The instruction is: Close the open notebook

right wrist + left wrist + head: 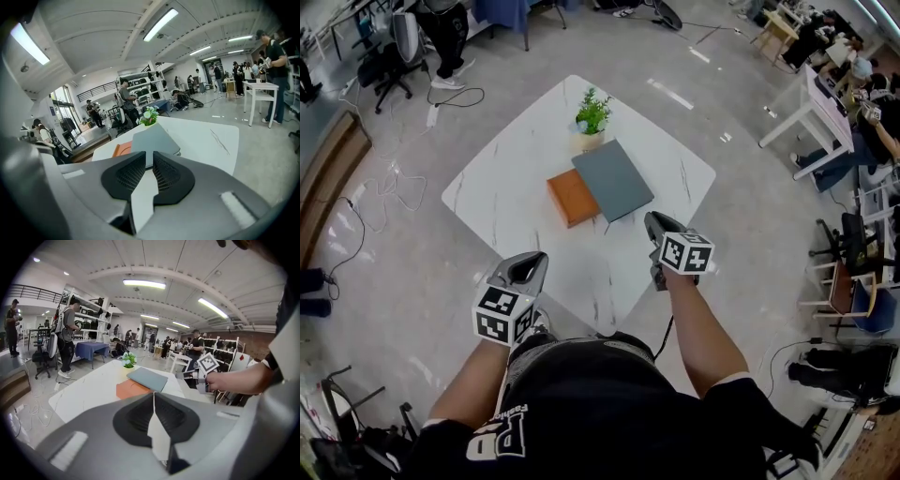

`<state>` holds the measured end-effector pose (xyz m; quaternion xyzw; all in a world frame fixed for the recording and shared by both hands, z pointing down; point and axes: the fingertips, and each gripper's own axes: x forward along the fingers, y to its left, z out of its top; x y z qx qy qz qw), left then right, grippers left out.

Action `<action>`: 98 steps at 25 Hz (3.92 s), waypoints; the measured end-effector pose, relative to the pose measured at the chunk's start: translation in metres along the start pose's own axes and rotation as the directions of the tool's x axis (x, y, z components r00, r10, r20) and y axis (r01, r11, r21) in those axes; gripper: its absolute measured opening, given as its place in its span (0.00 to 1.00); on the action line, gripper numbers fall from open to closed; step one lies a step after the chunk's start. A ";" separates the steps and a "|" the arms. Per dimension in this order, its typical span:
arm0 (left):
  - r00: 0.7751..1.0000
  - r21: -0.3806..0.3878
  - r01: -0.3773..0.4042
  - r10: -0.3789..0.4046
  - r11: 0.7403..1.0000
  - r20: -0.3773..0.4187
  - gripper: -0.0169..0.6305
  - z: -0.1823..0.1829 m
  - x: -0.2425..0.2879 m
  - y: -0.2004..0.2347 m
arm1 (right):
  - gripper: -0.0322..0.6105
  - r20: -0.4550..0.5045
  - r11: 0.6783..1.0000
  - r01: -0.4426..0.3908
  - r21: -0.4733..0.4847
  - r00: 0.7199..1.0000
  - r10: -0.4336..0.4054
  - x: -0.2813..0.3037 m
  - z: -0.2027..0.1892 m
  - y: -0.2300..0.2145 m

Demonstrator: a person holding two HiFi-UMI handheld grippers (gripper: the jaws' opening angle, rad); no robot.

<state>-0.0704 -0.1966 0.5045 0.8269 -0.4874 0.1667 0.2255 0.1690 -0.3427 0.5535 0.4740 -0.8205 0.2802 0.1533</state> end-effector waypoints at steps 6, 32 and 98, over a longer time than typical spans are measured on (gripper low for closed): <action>0.999 0.027 0.035 -0.035 0.999 0.020 0.13 0.014 -0.004 0.000 | 0.11 0.060 0.997 -0.070 -0.046 0.996 0.072 -0.025 0.008 0.053; 0.991 0.095 0.133 -0.135 0.986 0.015 0.13 0.016 -0.010 -0.014 | 0.05 0.098 0.921 -0.132 -0.366 0.979 0.179 -0.095 -0.019 0.158; 0.991 0.105 0.121 -0.126 0.987 0.040 0.13 0.021 -0.002 -0.013 | 0.05 0.028 0.915 -0.179 -0.361 0.979 0.203 -0.081 -0.031 0.150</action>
